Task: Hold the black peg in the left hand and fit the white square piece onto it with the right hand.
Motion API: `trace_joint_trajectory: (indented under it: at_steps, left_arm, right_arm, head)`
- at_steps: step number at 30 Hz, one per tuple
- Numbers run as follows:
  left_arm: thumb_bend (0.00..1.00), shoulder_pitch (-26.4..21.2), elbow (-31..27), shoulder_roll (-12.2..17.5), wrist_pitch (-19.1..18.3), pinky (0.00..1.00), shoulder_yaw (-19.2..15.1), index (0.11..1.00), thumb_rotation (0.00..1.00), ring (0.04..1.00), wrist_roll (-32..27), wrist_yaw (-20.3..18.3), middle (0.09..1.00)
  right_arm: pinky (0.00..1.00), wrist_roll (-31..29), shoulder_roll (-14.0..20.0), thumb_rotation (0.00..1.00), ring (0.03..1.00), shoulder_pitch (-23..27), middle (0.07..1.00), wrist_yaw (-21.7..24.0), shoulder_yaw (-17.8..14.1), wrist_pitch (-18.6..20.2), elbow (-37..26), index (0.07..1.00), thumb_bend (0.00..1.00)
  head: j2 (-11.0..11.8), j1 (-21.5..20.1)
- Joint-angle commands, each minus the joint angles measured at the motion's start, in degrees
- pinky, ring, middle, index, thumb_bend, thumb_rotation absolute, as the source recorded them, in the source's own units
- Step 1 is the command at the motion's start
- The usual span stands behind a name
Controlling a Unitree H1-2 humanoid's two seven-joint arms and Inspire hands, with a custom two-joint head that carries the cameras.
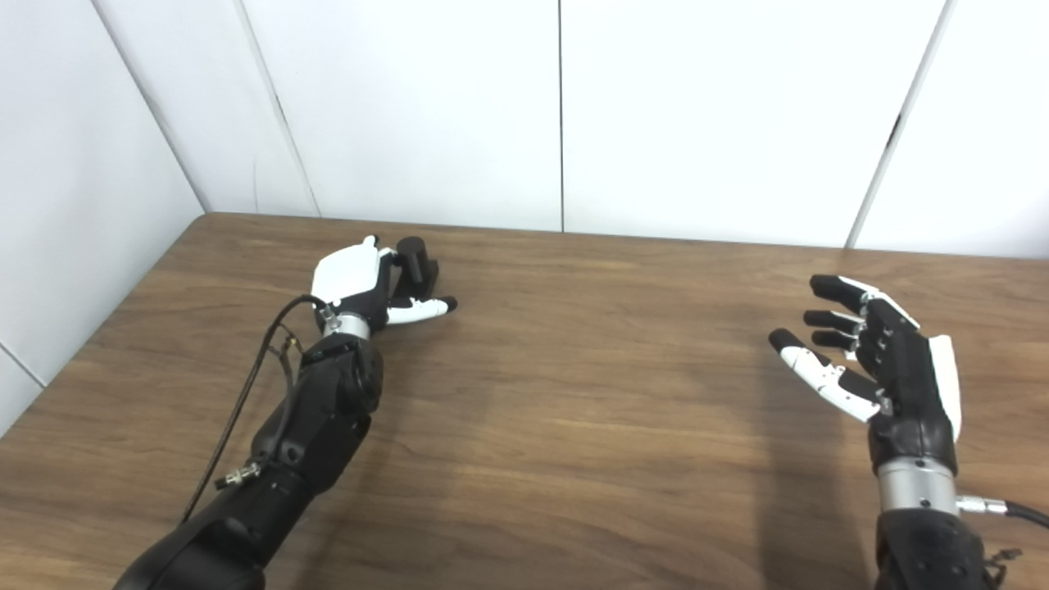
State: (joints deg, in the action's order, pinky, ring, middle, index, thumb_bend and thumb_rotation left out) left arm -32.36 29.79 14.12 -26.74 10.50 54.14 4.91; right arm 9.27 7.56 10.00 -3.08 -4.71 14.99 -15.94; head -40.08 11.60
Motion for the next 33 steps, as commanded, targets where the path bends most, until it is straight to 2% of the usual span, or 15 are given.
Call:
trace_joint_trajectory:
  at_steps: [1,5,9,11,15,20,23,26,33]
  left_arm:
    - [1.0,-3.0,-0.1,0.5,-0.2,0.86,-1.0,0.774,0.68,0.969,1.8,1.3,0.994]
    - [0.9,-2.8,1.2,0.1,-0.2,0.84,-1.9,0.741,0.59,0.938,3.5,2.5,0.965]
    - [0.79,-2.4,1.6,0.4,-0.2,0.83,-1.4,0.658,0.48,0.898,3.0,4.3,0.914]
    - [0.76,-2.3,1.9,0.6,-0.1,0.82,-0.8,0.622,0.46,0.878,2.5,5.4,0.896]
    - [0.74,-2.1,2.3,1.0,0.0,0.82,0.0,0.582,0.42,0.861,1.0,6.9,0.881]
    - [0.72,-1.8,1.9,1.3,-0.1,0.84,0.5,0.571,0.42,0.86,-0.6,7.0,0.881]
    - [0.72,-1.7,1.8,1.4,-0.1,0.83,0.6,0.556,0.41,0.854,-1.1,7.3,0.877]
    - [0.73,-1.5,2.2,1.3,0.0,0.84,0.6,0.529,0.37,0.845,-2.1,7.8,0.867]
    - [0.74,-1.5,3.1,1.5,-0.1,0.8,1.3,0.521,0.35,0.821,-2.4,8.2,0.842]
  right_arm:
    - [0.66,0.1,0.4,0.16,0.682,1.4,0.77,-0.2,-0.4,-1.0,-2.7,0.705,0.54]
    - [0.66,-0.2,0.7,0.16,0.685,1.0,0.775,0.0,-0.5,-1.5,-2.7,0.701,0.55]
    - [0.66,-0.4,0.9,0.16,0.694,0.7,0.778,0.2,-0.8,-1.5,-3.0,0.704,0.54]
    - [0.65,-0.6,0.8,0.15,0.695,0.7,0.78,0.2,-0.9,-1.3,-3.1,0.705,0.54]
    - [0.64,-0.8,0.7,0.16,0.691,0.8,0.775,0.1,-1.0,-1.6,-3.0,0.7,0.55]
    - [0.65,-0.6,0.8,0.16,0.684,1.0,0.765,0.0,-1.0,-1.3,-3.0,0.698,0.56]
    - [0.65,-0.5,0.9,0.17,0.686,1.0,0.764,0.0,-1.0,-1.3,-2.9,0.699,0.56]
    - [0.65,-0.7,1.1,0.17,0.681,1.1,0.76,0.1,-1.1,-1.4,-3.1,0.698,0.56]
    - [0.64,-1.2,1.2,0.16,0.689,1.1,0.779,0.2,-1.2,-1.1,-3.4,0.691,0.56]
  head:
    - [-0.1,0.0]
    - [-0.3,-0.1]
    - [-0.4,-0.1]
    - [-0.5,0.0]
    - [-0.5,0.1]
    - [-0.6,0.0]
    - [-0.6,-0.1]
    - [-0.7,-0.2]
    - [-0.9,-0.3]
